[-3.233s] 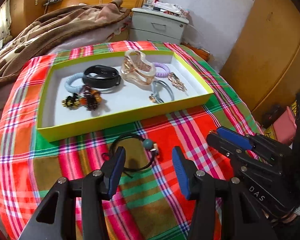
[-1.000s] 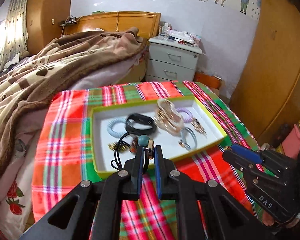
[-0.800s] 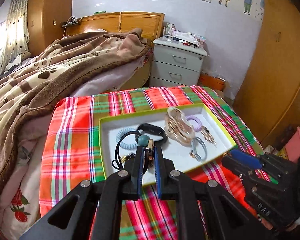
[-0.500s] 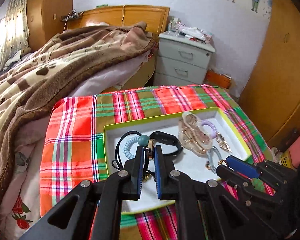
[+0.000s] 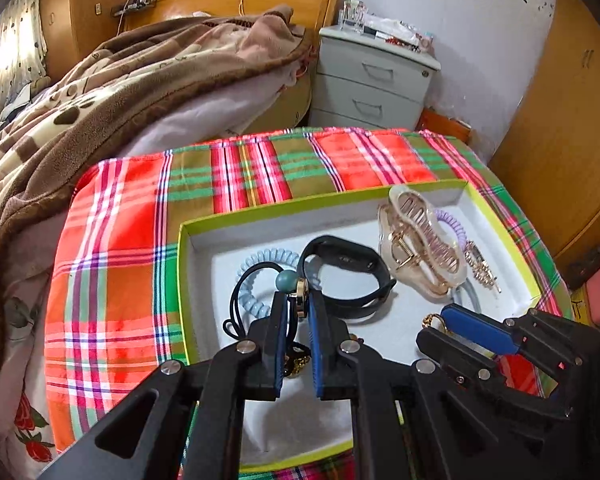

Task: Organize jewelry
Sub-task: 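Carry the ring and black hair tie into the box and open both grippers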

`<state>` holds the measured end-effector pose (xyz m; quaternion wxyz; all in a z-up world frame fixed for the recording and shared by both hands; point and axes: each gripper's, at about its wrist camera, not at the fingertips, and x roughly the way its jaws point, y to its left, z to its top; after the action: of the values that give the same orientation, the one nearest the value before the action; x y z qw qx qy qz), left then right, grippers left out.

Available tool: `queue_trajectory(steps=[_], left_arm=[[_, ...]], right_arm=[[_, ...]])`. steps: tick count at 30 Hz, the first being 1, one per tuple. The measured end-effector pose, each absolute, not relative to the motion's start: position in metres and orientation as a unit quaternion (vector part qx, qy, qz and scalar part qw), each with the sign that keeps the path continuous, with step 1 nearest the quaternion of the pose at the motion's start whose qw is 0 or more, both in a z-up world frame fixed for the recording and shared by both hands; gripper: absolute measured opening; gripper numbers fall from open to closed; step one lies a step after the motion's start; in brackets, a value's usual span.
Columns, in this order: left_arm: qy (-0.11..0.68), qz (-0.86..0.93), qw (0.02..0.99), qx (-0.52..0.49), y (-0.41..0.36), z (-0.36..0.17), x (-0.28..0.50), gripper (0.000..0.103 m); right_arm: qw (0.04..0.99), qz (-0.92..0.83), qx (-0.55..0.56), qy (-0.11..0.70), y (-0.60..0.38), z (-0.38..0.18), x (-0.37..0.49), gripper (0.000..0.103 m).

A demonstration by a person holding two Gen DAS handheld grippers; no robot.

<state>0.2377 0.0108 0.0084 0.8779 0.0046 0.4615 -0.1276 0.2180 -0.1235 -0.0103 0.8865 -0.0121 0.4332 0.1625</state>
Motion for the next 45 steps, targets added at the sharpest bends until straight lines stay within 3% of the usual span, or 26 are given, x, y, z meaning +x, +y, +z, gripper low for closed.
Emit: queue_trajectory(steps=[19, 35, 40, 45], left_arm=[[0.479, -0.128, 0.869, -0.009, 0.011, -0.004, 0.241, 0.012], [0.486, -0.131, 0.864, -0.015, 0.012, -0.008, 0.241, 0.025], [0.487, -0.127, 0.864, -0.014, 0.013, -0.008, 0.239, 0.029], [0.480, -0.122, 0.869, -0.015, 0.014, -0.002, 0.234, 0.036]], right_arm=[[0.881, 0.153, -0.025, 0.448, -0.119, -0.019, 0.224, 0.023], [0.880, 0.152, -0.021, 0.450, -0.120, -0.020, 0.226, 0.023], [0.882, 0.148, -0.020, 0.447, -0.121, -0.019, 0.225, 0.031], [0.890, 0.146, -0.014, 0.431, -0.123, -0.009, 0.217, 0.032]])
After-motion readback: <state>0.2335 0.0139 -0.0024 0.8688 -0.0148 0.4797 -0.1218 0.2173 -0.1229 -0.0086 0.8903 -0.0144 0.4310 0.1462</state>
